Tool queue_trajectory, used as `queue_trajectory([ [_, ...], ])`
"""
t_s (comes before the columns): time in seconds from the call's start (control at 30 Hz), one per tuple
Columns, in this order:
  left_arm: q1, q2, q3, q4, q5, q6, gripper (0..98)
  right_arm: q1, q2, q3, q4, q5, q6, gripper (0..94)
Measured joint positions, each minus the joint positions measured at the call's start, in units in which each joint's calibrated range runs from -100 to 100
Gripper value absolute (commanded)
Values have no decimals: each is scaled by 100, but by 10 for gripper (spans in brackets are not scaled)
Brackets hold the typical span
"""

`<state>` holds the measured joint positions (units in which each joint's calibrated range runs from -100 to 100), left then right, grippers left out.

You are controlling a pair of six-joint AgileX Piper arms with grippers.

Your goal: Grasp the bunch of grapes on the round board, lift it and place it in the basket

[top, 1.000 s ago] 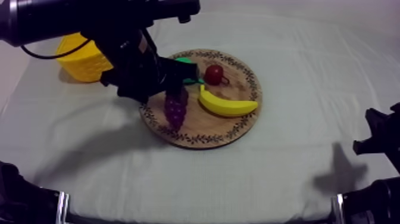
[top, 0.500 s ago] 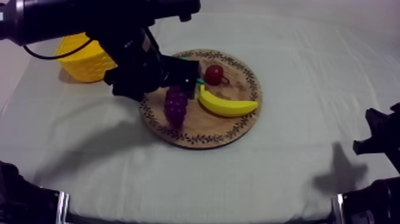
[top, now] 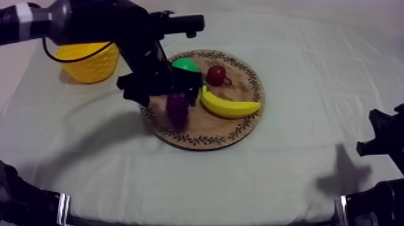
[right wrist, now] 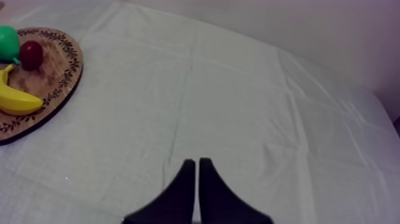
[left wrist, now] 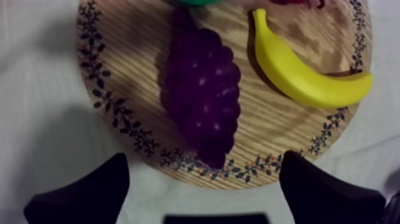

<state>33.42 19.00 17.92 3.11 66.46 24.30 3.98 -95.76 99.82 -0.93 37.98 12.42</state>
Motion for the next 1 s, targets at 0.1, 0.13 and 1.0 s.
queue_trajectory([
  [0.1, -25, 267, -148, 36, -17, -73, 961, 0, 0, 0, 0, 0, 0, 3],
  [0.13, -39, 359, -203, 62, -17, -98, 960, 0, 0, 0, 0, 0, 0, 3],
  [1.0, -227, 1495, -820, 289, 117, -527, 724, 0, 0, 0, 0, 0, 0, 3],
])
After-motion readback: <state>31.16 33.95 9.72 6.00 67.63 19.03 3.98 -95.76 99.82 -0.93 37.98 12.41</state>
